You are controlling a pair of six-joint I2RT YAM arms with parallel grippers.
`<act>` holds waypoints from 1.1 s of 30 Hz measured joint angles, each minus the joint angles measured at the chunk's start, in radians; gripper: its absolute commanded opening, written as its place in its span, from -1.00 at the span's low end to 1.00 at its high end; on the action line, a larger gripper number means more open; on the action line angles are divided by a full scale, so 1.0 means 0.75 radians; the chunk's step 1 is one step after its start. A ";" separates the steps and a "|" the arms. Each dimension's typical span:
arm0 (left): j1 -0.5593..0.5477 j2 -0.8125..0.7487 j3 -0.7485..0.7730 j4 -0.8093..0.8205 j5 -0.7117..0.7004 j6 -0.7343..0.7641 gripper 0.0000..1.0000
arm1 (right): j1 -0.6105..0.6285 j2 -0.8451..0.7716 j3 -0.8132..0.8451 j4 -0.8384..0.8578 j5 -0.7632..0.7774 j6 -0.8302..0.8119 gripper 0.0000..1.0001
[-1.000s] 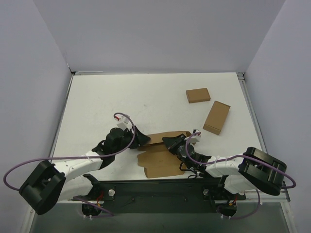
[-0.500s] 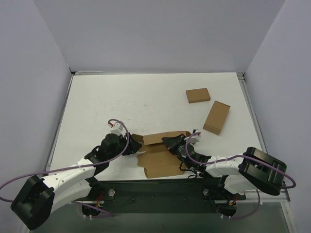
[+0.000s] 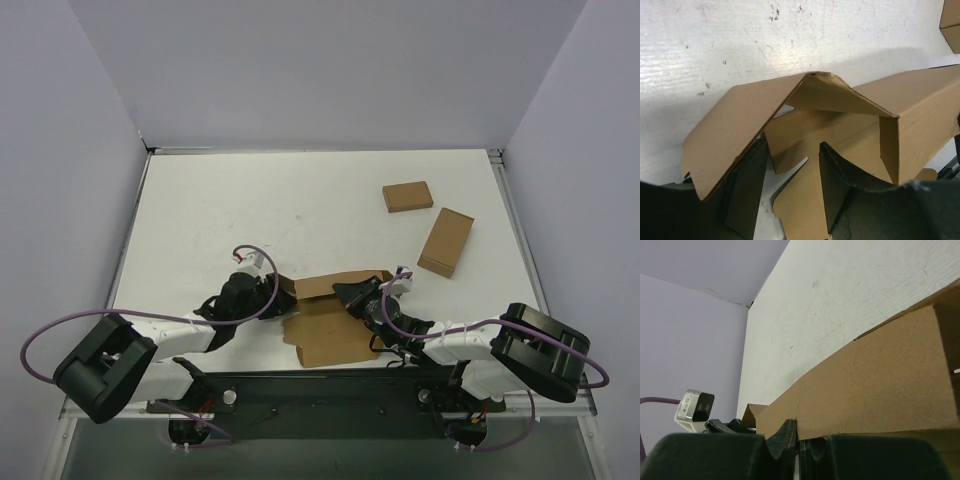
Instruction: Fold the paper box
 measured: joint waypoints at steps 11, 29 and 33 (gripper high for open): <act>-0.040 0.082 0.005 0.120 -0.018 0.015 -0.04 | -0.001 0.000 0.000 0.001 0.030 -0.012 -1.00; -0.138 0.168 0.005 0.319 0.031 0.057 -0.06 | -0.003 0.009 0.001 -0.001 0.019 -0.016 -1.00; -0.138 0.217 0.005 0.392 0.040 0.072 -0.07 | -0.004 0.009 0.001 -0.002 0.038 -0.019 -1.00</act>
